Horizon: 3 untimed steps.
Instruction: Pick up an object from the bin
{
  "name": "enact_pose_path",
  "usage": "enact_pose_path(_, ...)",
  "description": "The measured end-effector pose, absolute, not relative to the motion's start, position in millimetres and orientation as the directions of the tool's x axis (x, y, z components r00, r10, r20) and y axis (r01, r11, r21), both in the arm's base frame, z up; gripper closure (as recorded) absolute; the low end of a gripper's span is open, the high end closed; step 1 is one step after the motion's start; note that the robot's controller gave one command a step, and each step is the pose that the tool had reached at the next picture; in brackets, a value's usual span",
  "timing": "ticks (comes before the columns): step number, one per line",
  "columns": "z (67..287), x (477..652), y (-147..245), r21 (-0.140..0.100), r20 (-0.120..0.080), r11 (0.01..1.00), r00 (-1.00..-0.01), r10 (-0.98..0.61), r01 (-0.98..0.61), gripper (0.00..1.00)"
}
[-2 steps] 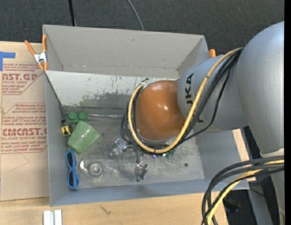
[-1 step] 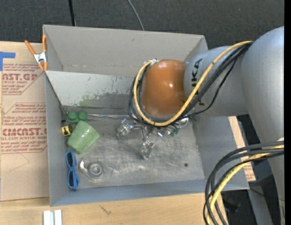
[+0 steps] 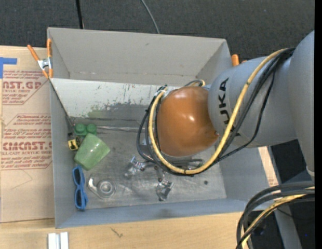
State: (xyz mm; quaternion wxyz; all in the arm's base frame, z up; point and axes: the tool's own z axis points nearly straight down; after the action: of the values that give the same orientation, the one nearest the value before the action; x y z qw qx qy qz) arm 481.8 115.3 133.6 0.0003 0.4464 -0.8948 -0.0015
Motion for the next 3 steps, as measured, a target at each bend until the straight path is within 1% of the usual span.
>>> enact_pose_path(1, 129, 494.8, 216, 0.002, -0.007, 0.531, -0.531, -0.847, -0.848, 0.0)
enact_pose_path(2, 72, 510.1, 213, -0.003, -0.016, 0.516, -0.516, -0.856, -0.856, 0.0)
enact_pose_path(3, 75, 509.7, 212, -0.002, -0.007, 0.517, -0.517, -0.856, -0.856, 1.0)
